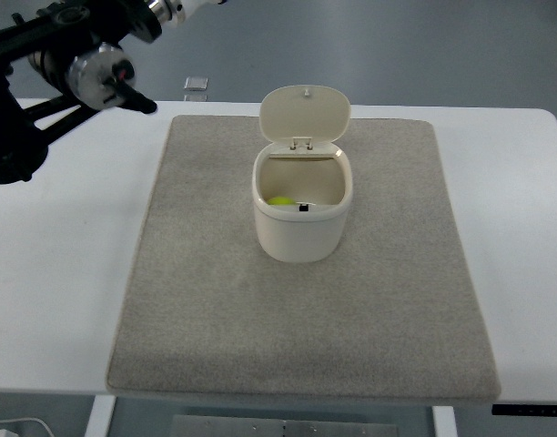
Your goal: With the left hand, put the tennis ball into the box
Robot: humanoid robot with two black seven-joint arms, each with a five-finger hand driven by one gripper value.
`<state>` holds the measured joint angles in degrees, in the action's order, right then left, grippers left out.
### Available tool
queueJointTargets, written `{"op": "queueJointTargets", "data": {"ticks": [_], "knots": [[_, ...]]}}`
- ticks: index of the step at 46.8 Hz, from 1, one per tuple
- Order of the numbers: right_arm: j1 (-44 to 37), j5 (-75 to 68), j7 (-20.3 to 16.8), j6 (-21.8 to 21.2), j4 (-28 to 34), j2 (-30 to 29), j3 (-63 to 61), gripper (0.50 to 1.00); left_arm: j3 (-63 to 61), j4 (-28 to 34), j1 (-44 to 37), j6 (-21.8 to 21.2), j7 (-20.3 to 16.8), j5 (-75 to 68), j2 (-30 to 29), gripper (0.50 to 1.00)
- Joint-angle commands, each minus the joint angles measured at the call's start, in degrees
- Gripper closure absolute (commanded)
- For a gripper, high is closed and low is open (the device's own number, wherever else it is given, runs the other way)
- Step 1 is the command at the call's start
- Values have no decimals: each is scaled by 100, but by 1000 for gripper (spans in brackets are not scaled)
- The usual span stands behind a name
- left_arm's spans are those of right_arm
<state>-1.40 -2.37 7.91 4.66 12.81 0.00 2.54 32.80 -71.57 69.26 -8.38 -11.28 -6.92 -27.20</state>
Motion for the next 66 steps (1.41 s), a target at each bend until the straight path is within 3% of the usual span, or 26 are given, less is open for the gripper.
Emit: {"op": "queueJointTargets", "data": {"ticks": [1,11,17,30,52,55,66], "knots": [[0,0,0,0,3,0,1,562,1095,924,-623,529,3,-2,364,660],[0,0,0,0,-6,0,1,560,1897,2656,-1028,1654,-207,6,891,660],[0,0,0,0,3,0,1,562,1914,3122,-1195,2156,-392,6,1146,660],[0,0,0,0,3,0,1,562,2002,4168,-1283,2657,-639,129,1665,660],[0,0,0,0,-6,0,1,562,2055,5188,-1406,3325,-665,736,1683,651],[0,0,0,0,3,0,1,562,2055,5267,-1441,3352,-665,736,1683,617],[0,0,0,0,3,0,1,562,2002,5294,-1661,3352,-656,727,1683,564]]}}
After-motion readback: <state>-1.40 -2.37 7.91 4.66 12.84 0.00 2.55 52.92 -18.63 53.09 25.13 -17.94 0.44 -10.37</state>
